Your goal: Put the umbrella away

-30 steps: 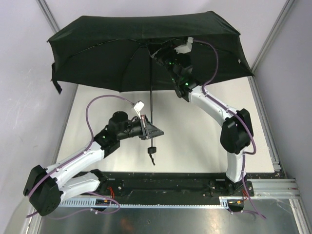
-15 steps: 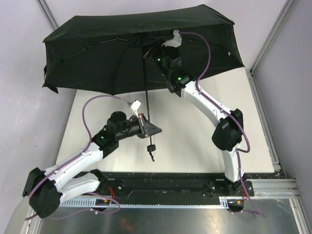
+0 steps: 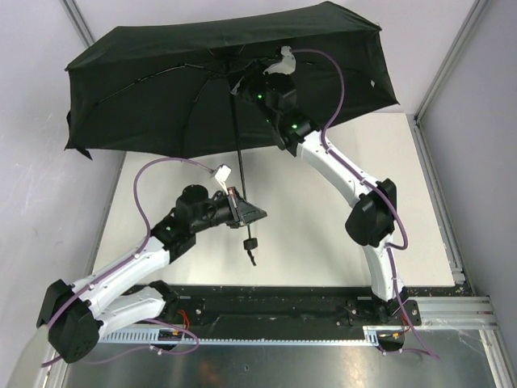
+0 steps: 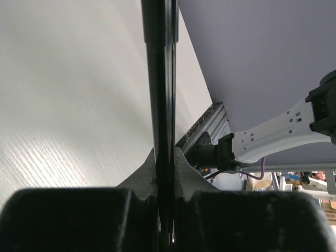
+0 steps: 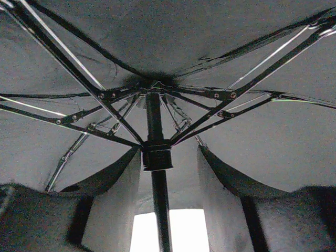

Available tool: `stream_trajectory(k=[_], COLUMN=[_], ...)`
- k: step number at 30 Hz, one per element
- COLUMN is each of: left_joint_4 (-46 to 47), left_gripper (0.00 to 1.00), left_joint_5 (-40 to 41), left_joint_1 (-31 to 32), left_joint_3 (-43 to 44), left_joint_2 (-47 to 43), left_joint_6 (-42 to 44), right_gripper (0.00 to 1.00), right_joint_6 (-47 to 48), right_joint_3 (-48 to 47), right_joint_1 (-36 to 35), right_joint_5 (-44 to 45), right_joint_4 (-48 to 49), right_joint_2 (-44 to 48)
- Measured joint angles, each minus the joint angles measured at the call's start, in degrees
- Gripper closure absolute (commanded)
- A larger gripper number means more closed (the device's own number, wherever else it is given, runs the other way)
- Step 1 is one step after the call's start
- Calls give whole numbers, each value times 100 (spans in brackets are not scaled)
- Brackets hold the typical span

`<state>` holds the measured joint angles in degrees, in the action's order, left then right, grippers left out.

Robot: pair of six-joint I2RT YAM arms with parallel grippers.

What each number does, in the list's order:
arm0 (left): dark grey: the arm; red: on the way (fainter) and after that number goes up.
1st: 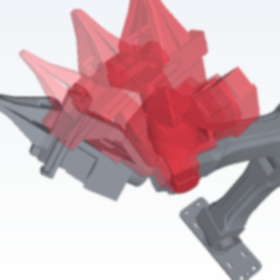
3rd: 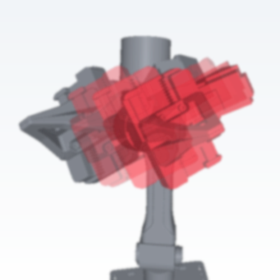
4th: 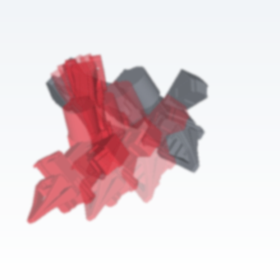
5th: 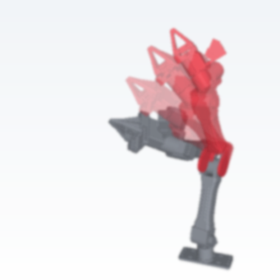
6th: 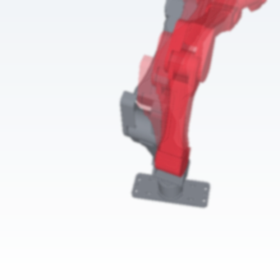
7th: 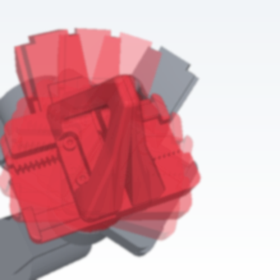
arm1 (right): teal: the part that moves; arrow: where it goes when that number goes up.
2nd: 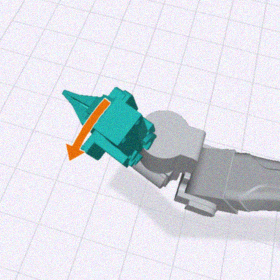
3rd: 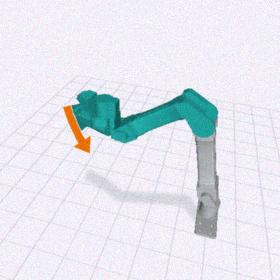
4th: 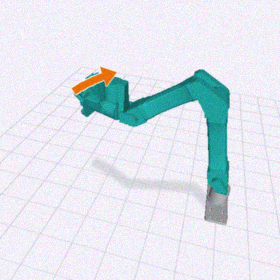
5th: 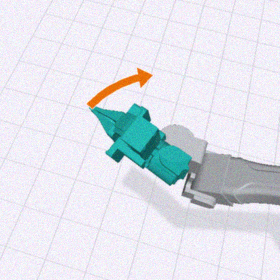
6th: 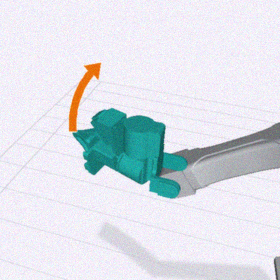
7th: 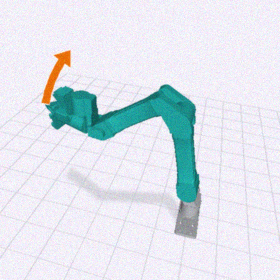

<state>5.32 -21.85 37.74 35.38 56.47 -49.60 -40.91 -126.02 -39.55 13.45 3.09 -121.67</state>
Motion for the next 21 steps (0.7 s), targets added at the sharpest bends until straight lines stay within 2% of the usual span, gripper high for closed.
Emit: stream_trajectory(k=[2,4,5,16,21], left_joint_4=[-20,-35,-35,-125,-203], left_gripper=[100,100,100,100,100], left_joint_5=[9,13,13,7,-101], left_joint_1=[0,0,0,0,33], left_joint_3=[0,0,0,0,0], left_joint_2=[-15,-35,-37,-37,-37], left_joint_6=[0,0,0,7,42], right_gripper=[52,63,63,48,54], right_joint_6=[-24,-33,-57,-313,-306], right_joint_3=[0,11,17,623,1108], right_joint_1=[20,46,59,234,289], right_joint_5=[-90,-197,-260,-951,-1102], right_joint_4=[11,35,74,914,1298], right_joint_2=[-4,-4,-4,81,313])
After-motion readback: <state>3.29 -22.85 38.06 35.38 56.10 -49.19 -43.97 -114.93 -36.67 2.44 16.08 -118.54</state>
